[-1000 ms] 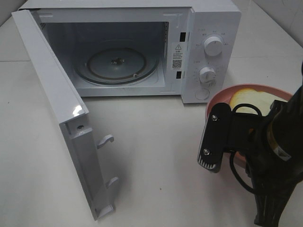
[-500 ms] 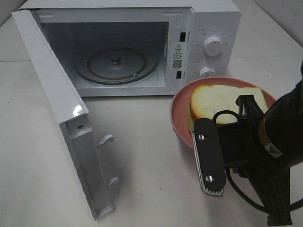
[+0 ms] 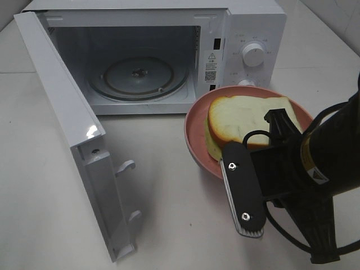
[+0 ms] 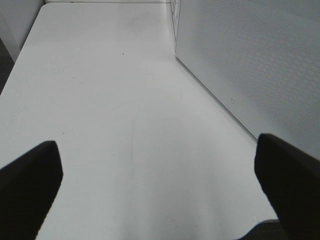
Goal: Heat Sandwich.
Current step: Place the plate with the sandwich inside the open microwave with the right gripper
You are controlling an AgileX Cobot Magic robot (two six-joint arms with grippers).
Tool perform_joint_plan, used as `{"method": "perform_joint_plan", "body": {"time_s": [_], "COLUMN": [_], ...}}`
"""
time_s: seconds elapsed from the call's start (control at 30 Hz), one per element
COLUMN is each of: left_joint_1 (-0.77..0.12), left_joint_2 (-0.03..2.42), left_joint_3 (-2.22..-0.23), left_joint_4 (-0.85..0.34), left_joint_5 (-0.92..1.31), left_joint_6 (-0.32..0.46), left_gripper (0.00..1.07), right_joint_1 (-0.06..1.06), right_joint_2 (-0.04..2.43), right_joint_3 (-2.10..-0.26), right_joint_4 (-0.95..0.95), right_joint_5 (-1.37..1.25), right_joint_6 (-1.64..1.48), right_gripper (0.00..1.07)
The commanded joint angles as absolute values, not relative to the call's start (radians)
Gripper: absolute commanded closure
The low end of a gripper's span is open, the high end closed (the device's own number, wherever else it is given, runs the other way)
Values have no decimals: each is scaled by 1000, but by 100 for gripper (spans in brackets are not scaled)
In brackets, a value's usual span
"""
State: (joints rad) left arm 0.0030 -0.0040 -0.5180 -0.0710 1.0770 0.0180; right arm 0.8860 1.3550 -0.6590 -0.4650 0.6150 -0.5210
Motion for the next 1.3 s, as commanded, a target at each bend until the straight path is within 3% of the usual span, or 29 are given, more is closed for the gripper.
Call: {"method": "perform_joint_plan", "body": {"time_s": [0.03, 0.63, 0.83, 1.03, 1.3], "left_joint_1": [-2, -2, -2, -2, -2], "left_joint_2": [-21, -21, -21, -21, -21], "left_joint_3": [-517, -517, -517, -517, -517], "left_joint_4": [-68, -68, -68, -68, -68], "left_joint_5": [1072, 1072, 1072, 1072, 1072], "left_joint_6": [15, 15, 15, 15, 15], "left_gripper": [7, 7, 7, 7, 7], "right_joint_1": [887, 877, 785, 712, 685], "right_joint_2": [1349, 1349, 1349, 1349, 1349], "right_joint_3": [-658, -658, -658, -658, -661], "right_joint_4": [-471, -379, -372, -237, -192], "right_joint_5": [595, 537, 513, 483, 494], "right_joint_6": [-595, -1020, -1148, -1353, -1454], "right_gripper": [107, 107, 107, 107, 107]}}
